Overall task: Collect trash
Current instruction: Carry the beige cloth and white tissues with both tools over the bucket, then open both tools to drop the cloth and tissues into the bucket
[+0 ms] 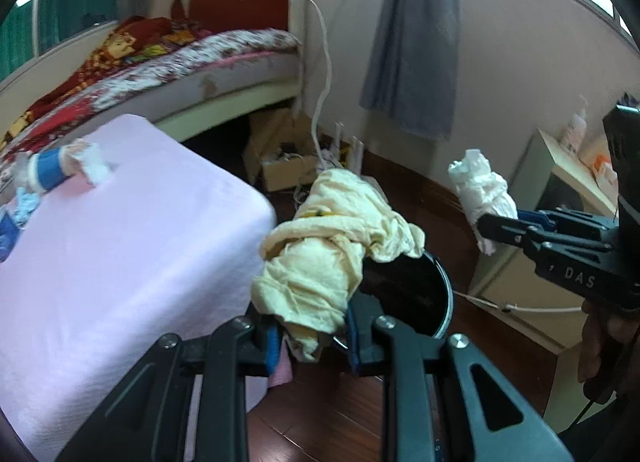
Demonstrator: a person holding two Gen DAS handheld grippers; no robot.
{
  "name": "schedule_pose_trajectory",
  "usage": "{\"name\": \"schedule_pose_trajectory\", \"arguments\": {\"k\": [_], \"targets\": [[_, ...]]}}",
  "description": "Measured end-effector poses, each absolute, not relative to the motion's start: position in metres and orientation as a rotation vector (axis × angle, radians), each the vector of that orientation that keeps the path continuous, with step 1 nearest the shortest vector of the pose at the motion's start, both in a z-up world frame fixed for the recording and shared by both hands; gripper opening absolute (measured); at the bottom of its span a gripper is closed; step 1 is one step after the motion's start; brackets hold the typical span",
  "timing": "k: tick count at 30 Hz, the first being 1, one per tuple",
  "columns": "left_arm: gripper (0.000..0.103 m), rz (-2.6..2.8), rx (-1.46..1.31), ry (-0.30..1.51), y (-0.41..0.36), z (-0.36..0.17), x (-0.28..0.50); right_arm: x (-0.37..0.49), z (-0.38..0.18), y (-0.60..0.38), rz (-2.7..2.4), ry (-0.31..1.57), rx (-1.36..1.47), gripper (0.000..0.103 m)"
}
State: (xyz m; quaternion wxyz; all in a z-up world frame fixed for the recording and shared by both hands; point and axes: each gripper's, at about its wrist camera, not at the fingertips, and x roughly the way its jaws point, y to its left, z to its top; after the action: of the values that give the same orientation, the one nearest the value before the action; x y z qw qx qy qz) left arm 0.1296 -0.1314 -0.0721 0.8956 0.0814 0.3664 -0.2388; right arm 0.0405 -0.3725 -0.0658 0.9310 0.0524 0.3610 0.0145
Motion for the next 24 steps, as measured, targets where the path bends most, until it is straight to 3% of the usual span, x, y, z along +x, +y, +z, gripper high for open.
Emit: {"name": "schedule_pose_trajectory", "arguments": {"k": [24], "targets": [[0.028,-0.593,0.200,1.045,-0.188,-0.184,0.182,0.095,-0.199,-0.403,0.043,1.025,0.101,0.026]]}}
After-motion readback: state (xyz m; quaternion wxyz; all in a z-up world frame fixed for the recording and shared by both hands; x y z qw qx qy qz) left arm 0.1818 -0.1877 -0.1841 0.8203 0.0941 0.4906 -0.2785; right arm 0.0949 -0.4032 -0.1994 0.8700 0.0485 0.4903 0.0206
